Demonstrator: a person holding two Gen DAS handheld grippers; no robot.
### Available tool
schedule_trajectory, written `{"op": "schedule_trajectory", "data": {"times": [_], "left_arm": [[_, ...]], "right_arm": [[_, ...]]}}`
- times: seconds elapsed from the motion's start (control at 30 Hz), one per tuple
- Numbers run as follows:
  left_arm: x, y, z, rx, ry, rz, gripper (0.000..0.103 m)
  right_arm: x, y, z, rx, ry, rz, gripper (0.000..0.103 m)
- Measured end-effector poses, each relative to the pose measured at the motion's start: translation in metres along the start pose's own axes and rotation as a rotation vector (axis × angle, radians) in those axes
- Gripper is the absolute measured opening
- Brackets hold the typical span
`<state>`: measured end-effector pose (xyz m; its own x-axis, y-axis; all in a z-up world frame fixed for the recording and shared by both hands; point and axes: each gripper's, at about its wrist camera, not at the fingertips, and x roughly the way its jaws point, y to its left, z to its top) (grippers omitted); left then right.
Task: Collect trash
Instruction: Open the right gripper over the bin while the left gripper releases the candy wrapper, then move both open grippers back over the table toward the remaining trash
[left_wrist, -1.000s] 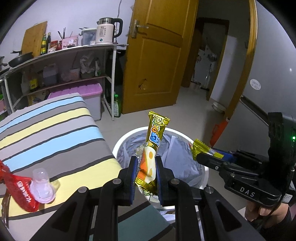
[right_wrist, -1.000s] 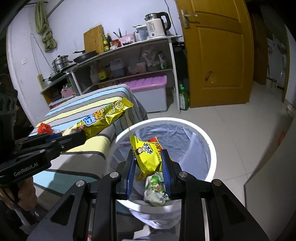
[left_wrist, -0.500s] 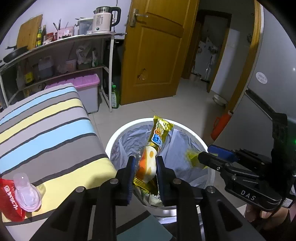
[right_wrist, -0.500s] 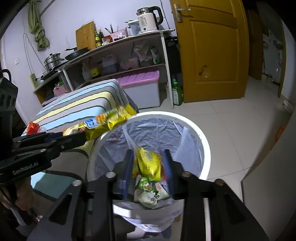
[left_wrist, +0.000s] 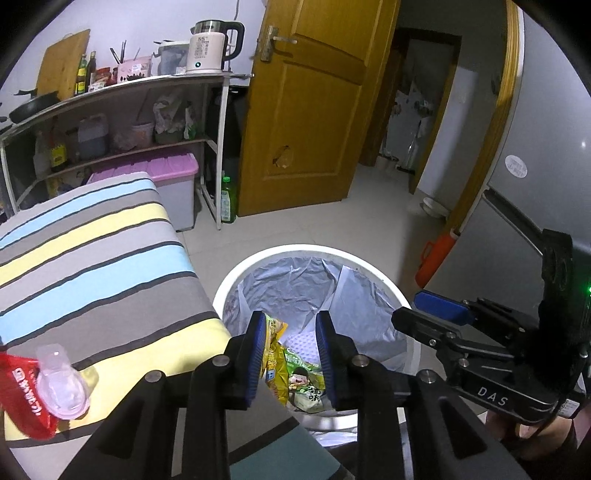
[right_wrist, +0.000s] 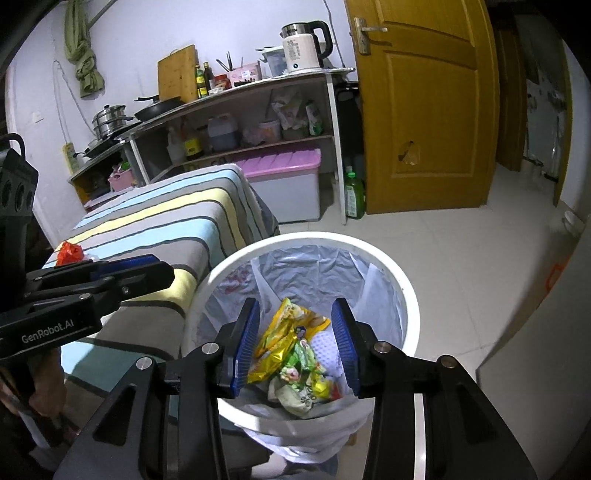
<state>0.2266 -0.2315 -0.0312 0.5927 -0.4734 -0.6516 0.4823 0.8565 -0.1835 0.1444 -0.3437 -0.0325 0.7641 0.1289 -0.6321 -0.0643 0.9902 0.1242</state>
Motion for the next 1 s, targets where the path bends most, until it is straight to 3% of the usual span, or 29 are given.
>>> {"op": "schedule_trajectory", "data": {"times": [1.0], "left_arm": [[-0.132, 0.041, -0.043, -0.075, -0.17, 0.117, 0.027]], "right_arm": [[-0.052, 0.107, -0.001, -0.183, -0.07, 0.123, 0.042]]}}
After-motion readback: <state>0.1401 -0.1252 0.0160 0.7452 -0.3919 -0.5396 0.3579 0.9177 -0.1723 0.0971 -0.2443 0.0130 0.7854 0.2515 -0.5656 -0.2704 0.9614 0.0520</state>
